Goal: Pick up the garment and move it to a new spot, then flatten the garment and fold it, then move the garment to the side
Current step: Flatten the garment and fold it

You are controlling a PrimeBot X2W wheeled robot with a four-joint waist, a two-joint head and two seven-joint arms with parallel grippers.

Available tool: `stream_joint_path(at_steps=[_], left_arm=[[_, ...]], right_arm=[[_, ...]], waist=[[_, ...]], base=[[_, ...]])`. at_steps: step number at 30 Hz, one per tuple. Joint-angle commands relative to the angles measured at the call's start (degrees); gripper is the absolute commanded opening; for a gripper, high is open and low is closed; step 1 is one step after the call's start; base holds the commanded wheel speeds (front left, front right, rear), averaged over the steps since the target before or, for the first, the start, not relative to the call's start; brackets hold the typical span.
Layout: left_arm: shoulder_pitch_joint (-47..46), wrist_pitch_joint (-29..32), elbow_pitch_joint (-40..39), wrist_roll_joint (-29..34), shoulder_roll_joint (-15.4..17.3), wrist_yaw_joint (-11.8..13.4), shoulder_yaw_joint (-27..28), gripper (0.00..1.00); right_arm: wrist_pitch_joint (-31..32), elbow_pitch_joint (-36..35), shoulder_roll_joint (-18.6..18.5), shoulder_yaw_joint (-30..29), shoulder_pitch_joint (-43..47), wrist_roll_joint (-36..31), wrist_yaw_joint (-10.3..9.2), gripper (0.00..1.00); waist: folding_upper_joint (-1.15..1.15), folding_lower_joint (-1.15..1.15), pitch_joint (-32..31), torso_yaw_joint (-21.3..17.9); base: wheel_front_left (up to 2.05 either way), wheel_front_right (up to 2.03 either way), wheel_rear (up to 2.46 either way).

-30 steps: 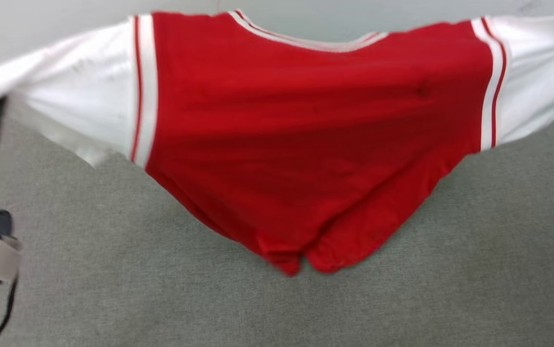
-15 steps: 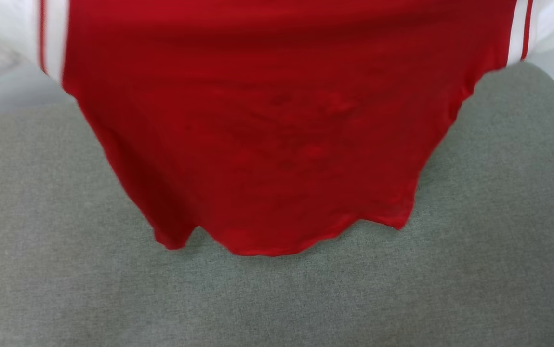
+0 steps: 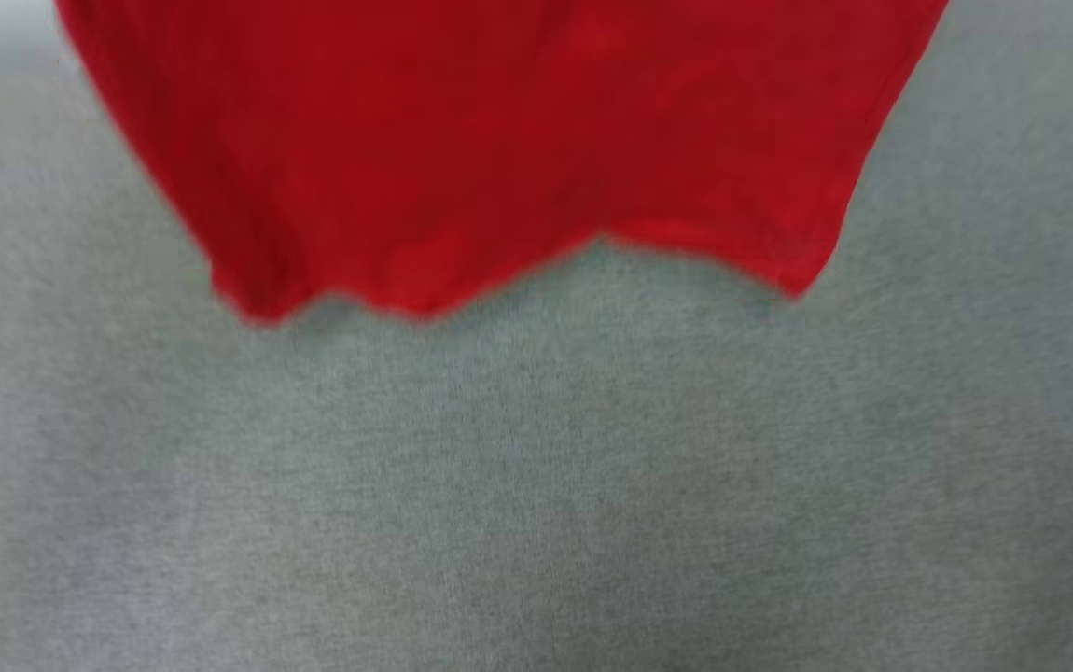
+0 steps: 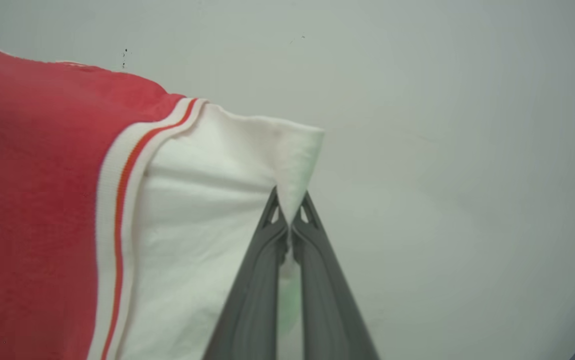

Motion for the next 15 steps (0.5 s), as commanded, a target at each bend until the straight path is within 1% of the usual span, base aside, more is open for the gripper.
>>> stream_joint_path(at_steps=[1, 3, 6, 10, 15], left_arm=[[-2.94, -0.38, 1.34, 0.18, -0.04, -0.47, -0.72, 0.0], [-8.33, -1.24, 4.61, 1.08, -0.03, -1.47, -2.68, 0.0], [-16.4, -3.82, 10.56, 2.99, -1.06, -2.65, -5.62, 0.0], [-26.31, -7.43, 18.71, 5.09, -3.11, -3.76, -8.96, 0.0], [-35.58, -11.14, 28.53, 6.9, -5.59, -4.72, -12.37, 0.0]], right_arm=[[-0.57, 1.05, 0.29, -0.08, -2.37, -0.81, -0.07, 0.0], [-1.17, 3.24, 0.44, 0.3, -6.01, -1.98, -0.08, 0.0], [-2.53, 7.78, 1.36, -0.06, -11.18, -4.6, -0.08, 0.0], [-5.84, 14.1, 2.43, 0.06, -17.46, -7.89, -0.09, 0.0], [-9.98, 21.59, 5.02, -1.09, -23.67, -11.92, -0.09, 0.0]], waist=[[0.0, -0.01, 4.53, 0.44], [0.0, -0.01, 7.23, 0.69], [0.0, -0.01, 10.22, 1.06], [0.0, -0.01, 13.49, 1.59], [0.0, -0.01, 16.78, 2.26]], base=[[0.0, 0.0, 0.0], [0.0, 0.0, 0.0], [0.0, 0.0, 0.0], [0.0, 0.0, 0.0], [0.0, 0.0, 0.0]])
